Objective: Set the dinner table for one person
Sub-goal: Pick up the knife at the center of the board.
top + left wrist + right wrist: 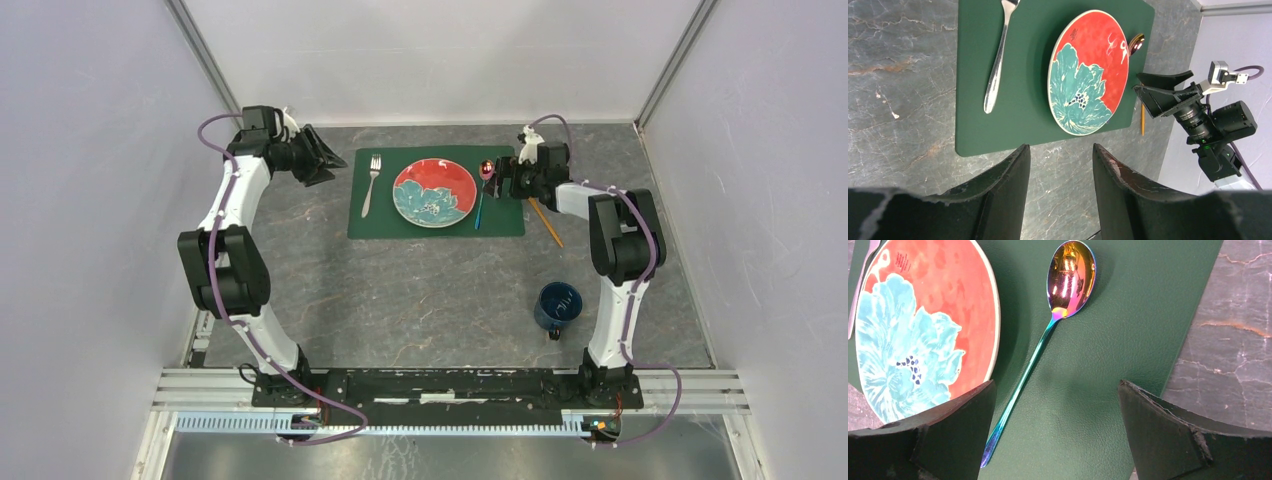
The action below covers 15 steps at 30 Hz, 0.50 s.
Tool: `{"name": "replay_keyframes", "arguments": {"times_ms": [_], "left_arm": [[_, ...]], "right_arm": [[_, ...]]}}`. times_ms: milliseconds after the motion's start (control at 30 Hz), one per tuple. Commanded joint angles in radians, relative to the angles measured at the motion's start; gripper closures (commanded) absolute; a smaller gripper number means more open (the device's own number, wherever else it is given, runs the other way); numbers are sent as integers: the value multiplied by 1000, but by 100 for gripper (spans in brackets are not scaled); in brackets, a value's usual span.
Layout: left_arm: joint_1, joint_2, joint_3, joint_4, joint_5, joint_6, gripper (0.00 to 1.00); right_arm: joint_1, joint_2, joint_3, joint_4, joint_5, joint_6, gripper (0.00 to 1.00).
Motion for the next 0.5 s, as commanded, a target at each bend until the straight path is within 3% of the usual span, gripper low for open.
{"name": "replay_keyframes", "arguments": {"times_ms": [0, 267, 467], "left_arm": [[9, -35, -14, 25, 16, 35, 44], [11, -32, -7, 31, 14, 27, 44], [11, -18, 16, 44, 21, 13, 44]], "right_arm": [[16, -16, -82, -91, 11, 17, 2], [16, -101, -199, -82, 19, 11, 2], [16, -111, -139, -112, 28, 11, 2]]}}
